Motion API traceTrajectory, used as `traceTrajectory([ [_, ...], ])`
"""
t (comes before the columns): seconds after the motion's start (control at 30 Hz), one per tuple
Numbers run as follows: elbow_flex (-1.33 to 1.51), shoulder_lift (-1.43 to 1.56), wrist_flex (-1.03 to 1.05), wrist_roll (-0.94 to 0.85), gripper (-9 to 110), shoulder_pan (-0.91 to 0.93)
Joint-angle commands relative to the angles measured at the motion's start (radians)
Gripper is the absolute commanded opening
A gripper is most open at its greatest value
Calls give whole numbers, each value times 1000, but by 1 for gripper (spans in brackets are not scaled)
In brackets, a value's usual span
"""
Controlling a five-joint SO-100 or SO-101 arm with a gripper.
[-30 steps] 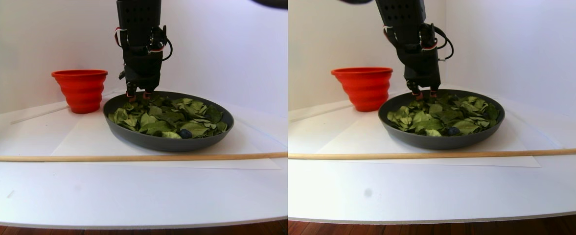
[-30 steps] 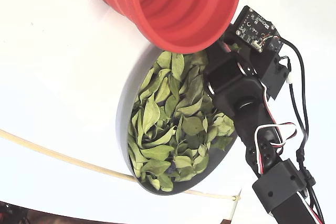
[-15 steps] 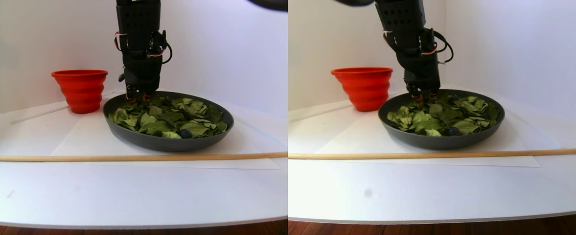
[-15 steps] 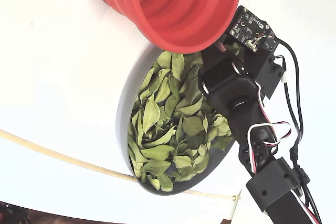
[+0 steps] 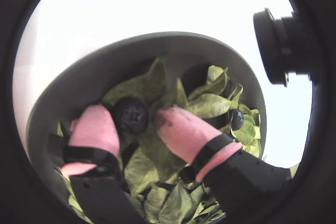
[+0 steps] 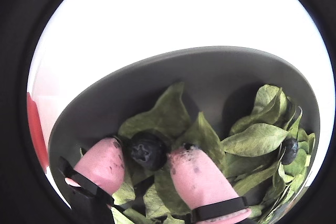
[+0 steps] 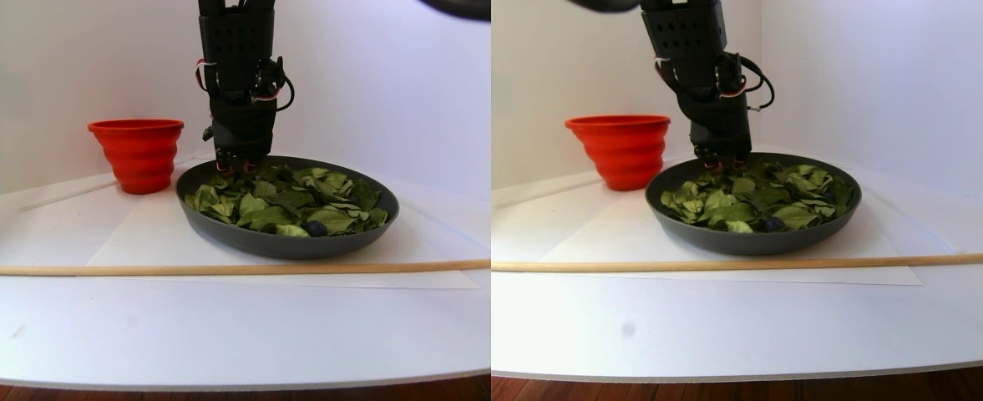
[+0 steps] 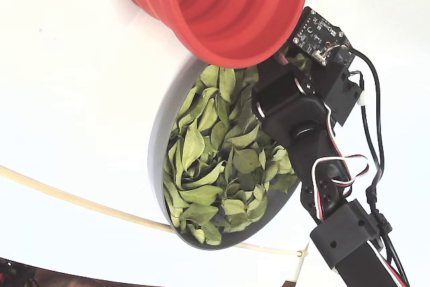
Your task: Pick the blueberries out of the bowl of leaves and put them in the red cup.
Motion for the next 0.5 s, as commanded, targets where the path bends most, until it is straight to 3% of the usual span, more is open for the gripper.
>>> traceTrajectory([
  [0.0, -41, 21, -17, -6, 16, -2],
  [0.47, -18, 25, -18, -14, 11, 3],
])
